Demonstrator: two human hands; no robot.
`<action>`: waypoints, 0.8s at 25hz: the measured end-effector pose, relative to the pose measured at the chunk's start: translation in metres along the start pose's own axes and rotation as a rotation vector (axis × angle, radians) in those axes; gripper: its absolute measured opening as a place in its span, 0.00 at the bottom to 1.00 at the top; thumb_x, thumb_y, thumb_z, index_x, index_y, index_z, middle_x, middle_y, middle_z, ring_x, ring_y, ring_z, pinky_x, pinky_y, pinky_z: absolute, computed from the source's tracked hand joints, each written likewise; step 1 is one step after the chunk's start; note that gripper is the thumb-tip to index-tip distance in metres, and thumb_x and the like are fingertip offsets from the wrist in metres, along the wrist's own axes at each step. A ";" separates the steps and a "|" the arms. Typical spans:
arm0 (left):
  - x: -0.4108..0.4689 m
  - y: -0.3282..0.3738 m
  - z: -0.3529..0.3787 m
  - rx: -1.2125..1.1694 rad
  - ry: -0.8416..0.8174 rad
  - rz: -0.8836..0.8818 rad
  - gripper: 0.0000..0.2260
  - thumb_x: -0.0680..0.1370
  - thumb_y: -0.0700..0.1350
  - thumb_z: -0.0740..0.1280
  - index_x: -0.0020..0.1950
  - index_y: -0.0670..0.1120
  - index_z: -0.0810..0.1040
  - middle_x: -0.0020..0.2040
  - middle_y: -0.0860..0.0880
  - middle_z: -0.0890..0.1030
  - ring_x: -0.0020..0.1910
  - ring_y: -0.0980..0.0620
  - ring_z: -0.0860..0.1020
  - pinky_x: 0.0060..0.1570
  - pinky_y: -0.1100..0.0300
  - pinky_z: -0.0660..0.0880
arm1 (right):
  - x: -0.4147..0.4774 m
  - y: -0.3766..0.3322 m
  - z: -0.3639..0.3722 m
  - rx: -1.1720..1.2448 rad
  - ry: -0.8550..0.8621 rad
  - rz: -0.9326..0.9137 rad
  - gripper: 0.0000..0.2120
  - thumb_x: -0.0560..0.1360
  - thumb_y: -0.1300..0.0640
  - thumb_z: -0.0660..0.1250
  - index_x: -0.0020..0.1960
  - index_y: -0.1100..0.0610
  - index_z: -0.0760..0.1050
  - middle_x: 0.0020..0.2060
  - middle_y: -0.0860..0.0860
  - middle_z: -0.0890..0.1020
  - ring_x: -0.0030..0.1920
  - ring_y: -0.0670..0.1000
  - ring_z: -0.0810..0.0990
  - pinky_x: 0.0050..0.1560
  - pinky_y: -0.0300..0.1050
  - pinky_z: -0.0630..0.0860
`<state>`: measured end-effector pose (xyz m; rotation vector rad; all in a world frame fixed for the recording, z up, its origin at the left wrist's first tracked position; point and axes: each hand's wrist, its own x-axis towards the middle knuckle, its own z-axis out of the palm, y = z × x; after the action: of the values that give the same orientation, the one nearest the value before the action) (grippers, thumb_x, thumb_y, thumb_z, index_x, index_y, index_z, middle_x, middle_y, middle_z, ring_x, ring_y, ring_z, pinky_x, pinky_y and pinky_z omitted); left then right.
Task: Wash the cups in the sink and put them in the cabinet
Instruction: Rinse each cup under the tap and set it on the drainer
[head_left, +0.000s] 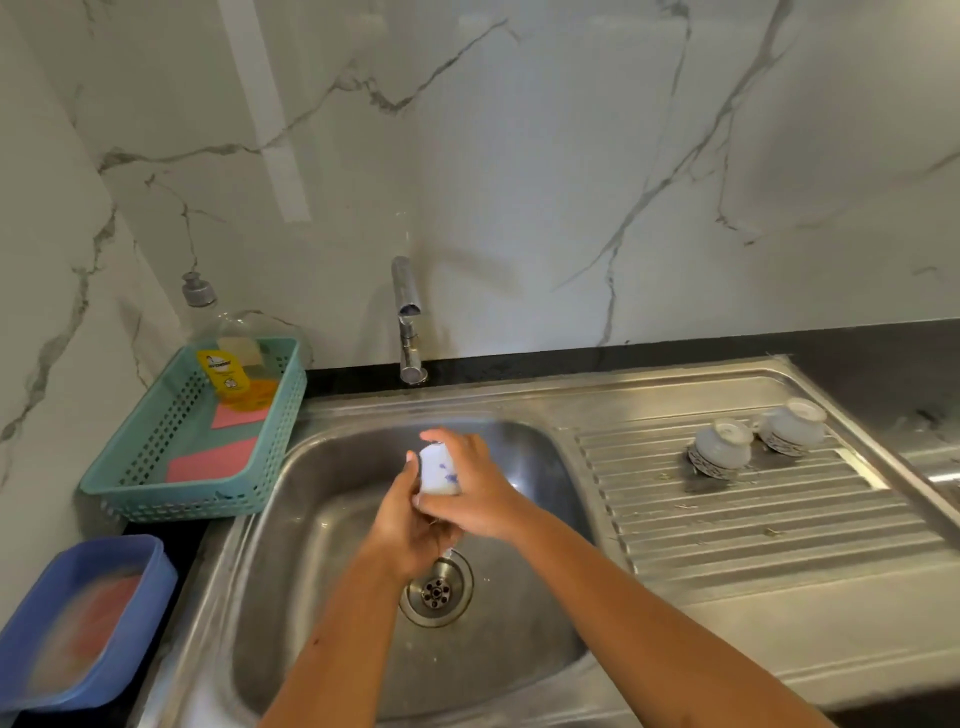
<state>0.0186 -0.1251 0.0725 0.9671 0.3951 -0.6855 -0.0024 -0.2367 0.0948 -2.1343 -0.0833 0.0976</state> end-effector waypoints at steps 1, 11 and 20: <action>0.000 -0.004 0.004 -0.042 -0.023 0.020 0.24 0.80 0.61 0.55 0.60 0.43 0.77 0.52 0.42 0.82 0.50 0.46 0.81 0.48 0.52 0.79 | -0.004 0.004 -0.003 -0.020 -0.023 -0.040 0.35 0.69 0.58 0.72 0.70 0.43 0.61 0.60 0.50 0.64 0.58 0.50 0.72 0.58 0.45 0.75; -0.001 -0.076 0.105 0.281 -0.076 0.432 0.14 0.79 0.49 0.62 0.61 0.43 0.75 0.50 0.41 0.82 0.45 0.50 0.81 0.46 0.57 0.76 | -0.059 0.042 -0.103 -0.031 0.203 0.201 0.24 0.69 0.53 0.70 0.63 0.48 0.68 0.55 0.53 0.79 0.54 0.54 0.78 0.55 0.48 0.76; 0.010 -0.164 0.276 0.825 -0.147 0.505 0.10 0.78 0.45 0.67 0.59 0.50 0.76 0.53 0.53 0.80 0.52 0.55 0.78 0.42 0.70 0.74 | -0.156 0.149 -0.273 -0.184 0.376 0.282 0.30 0.63 0.52 0.78 0.60 0.51 0.69 0.50 0.48 0.79 0.51 0.52 0.78 0.53 0.47 0.77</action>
<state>-0.0846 -0.4274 0.1097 1.7037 -0.2998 -0.4391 -0.1262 -0.5612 0.1204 -2.2993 0.4455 -0.1532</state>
